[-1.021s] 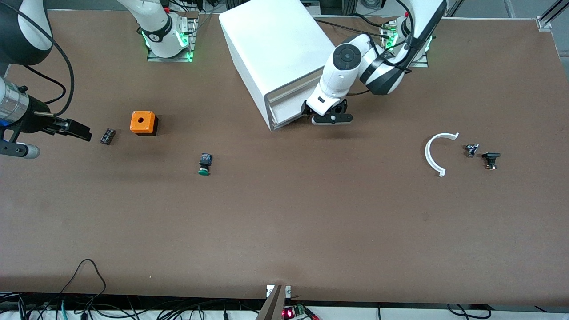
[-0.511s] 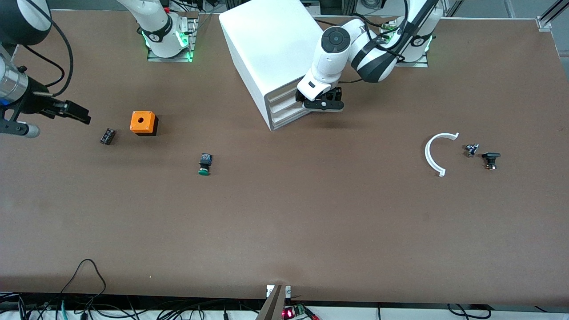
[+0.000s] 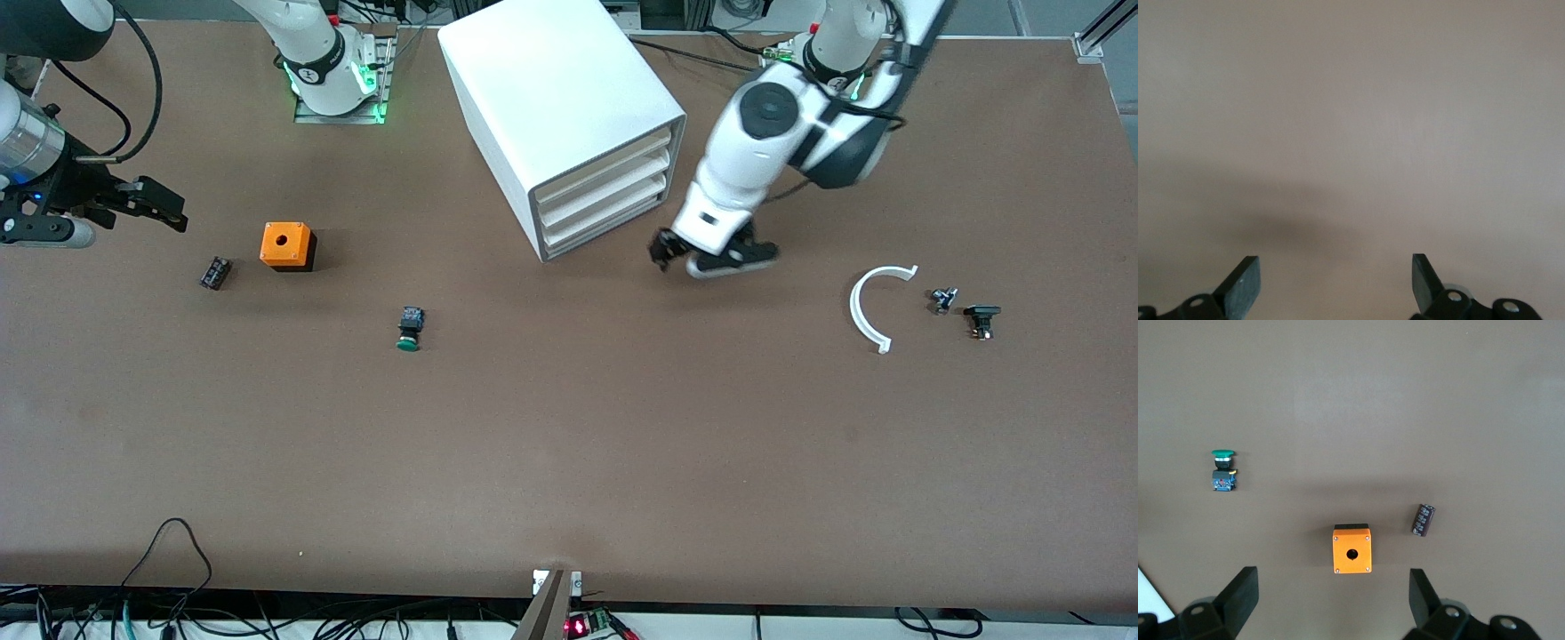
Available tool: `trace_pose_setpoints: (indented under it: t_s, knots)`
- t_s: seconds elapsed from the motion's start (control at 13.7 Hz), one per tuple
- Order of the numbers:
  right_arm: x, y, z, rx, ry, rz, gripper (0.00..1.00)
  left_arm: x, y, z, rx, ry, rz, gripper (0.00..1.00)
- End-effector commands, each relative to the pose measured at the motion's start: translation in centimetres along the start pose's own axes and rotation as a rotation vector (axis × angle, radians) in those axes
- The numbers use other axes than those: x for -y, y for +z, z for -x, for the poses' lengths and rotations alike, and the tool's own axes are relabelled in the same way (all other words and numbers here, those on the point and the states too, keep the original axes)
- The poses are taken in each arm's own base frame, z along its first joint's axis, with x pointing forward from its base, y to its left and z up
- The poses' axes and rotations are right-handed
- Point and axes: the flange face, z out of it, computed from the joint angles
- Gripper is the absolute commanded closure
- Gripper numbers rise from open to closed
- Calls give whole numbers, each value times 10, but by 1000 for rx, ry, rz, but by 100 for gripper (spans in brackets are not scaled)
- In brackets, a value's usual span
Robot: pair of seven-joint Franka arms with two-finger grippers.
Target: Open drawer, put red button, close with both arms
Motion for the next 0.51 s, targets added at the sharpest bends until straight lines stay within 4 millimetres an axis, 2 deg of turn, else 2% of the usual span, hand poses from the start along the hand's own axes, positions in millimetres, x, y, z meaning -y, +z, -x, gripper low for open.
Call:
trace_pose_setpoints:
  t_s: [0.0,0.07,0.15,0.22,0.44]
  knots:
    - [-4,-22,-3,-40,-4,-24,0,21,-46,-55,-94,-85,19,0]
    - [-5,-26,-1,-45,-8,-23,0,45,-60,-82,-115,-90,9,0]
    - [-5,-29,3,-27,-8,-22,0,54,-79,-93,-112,7,-13,0]
    - [-5,-39,5,-21,-7,-17,0,71,-98,-109,-83,87,-55,0]
    - [-6,-45,6,-22,-3,-20,0,122,-154,-151,9,204,-124,0]
